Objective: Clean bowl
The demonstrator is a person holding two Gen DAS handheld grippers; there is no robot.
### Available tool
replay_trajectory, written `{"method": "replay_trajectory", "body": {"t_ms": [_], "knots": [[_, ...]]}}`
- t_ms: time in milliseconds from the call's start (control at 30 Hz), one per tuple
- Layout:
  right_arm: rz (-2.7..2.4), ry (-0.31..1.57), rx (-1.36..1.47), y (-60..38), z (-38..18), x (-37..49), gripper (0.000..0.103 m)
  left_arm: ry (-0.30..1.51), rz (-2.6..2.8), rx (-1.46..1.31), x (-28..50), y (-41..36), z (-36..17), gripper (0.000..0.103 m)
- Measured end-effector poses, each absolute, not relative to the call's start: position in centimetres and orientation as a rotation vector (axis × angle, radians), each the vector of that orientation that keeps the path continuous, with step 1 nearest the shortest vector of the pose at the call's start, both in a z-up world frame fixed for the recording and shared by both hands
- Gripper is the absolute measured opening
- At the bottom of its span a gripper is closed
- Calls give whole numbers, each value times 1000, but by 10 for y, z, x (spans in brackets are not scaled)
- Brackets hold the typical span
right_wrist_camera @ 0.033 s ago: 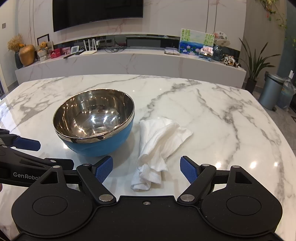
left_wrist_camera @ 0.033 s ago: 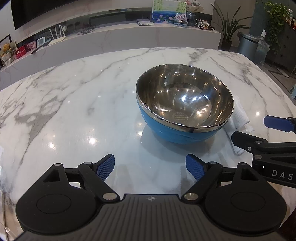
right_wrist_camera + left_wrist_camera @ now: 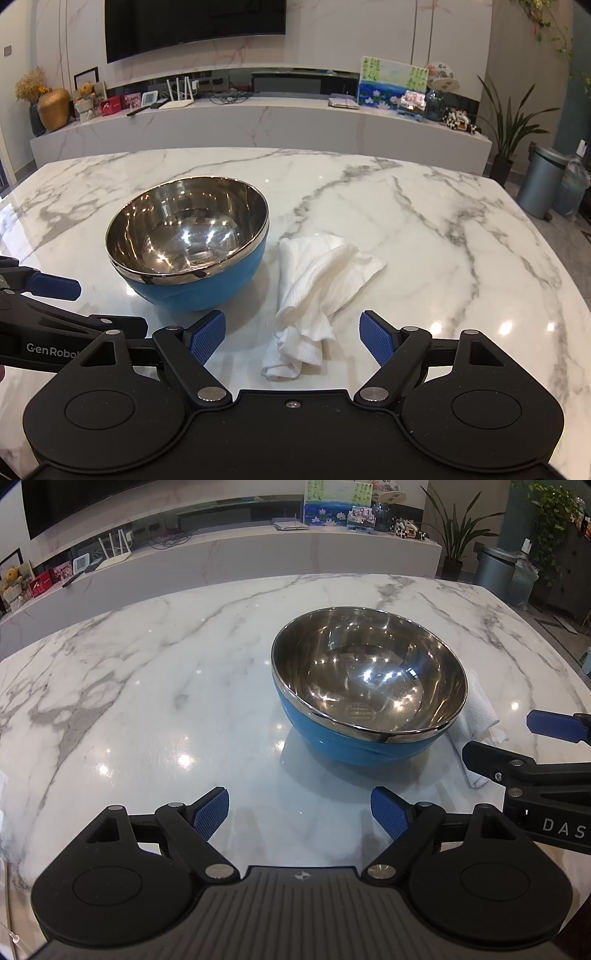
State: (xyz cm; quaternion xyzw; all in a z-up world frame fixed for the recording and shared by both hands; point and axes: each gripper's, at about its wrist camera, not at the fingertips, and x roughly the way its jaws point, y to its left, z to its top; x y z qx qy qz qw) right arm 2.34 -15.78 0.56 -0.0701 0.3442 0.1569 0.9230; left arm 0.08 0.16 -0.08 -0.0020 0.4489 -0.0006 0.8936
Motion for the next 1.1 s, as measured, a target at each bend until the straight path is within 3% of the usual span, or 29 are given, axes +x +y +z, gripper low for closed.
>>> {"method": "replay_trajectory", "body": {"t_ms": [1100], "knots": [[301,768,-51,-167,5,30,78,922,73,-28,1,6,2,84]]}}
